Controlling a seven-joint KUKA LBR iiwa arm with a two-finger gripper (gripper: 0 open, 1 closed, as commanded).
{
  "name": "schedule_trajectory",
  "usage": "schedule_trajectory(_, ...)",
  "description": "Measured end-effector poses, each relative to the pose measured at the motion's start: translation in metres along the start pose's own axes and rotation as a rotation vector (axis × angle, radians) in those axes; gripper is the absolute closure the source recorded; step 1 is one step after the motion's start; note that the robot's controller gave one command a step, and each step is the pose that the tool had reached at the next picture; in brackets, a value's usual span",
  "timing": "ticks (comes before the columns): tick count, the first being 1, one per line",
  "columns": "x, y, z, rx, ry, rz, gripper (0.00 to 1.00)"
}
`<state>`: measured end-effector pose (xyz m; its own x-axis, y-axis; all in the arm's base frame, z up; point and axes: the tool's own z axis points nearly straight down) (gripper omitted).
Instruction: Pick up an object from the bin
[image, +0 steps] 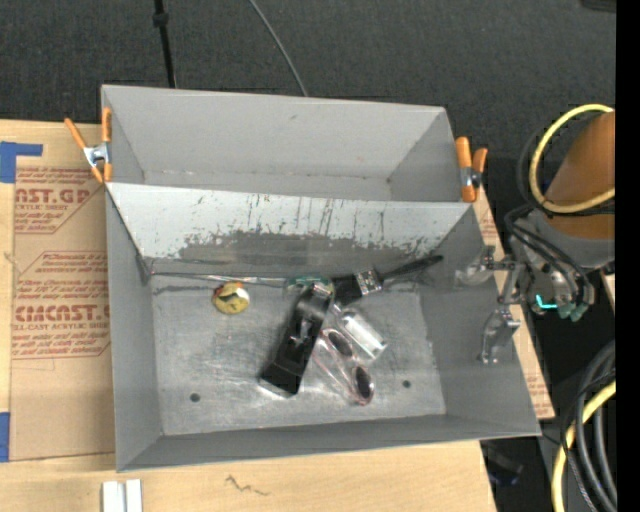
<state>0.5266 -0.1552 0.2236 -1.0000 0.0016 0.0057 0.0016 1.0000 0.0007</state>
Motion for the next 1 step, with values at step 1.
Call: schedule_trajectory(1, -0.0018, 0.0008, -0.0042, 0.001, -0.008, -0.002, 0.00)
